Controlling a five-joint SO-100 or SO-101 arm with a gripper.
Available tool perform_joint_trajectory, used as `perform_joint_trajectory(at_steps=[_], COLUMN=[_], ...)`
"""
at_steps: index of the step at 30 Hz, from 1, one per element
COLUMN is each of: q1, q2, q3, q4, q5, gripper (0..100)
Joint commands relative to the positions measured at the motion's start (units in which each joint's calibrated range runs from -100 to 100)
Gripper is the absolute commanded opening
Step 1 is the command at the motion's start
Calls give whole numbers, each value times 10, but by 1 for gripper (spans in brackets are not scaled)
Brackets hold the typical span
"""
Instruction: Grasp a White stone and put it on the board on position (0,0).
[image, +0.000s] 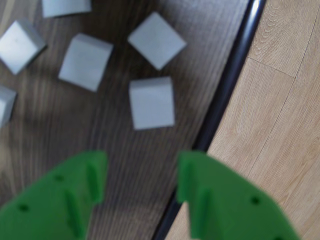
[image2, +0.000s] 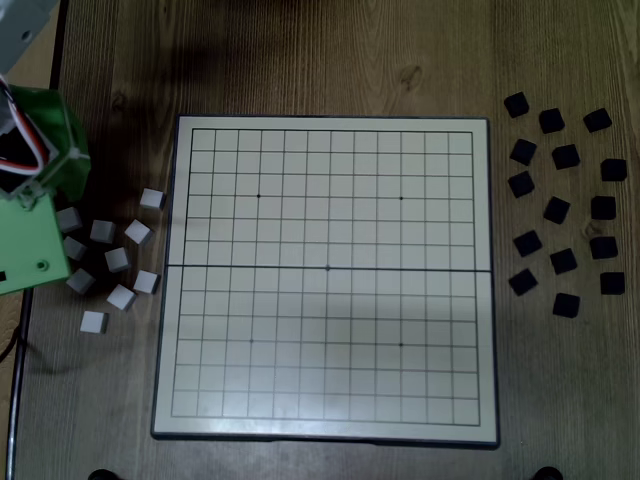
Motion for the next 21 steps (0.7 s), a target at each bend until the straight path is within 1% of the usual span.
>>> perform_joint_trajectory(at_steps=[1, 21], q1=[-7, -16], q2=[-15, 24], q3=[-26, -76], q4=[-7, -22], q5=[-1, 1], gripper=[13, 14])
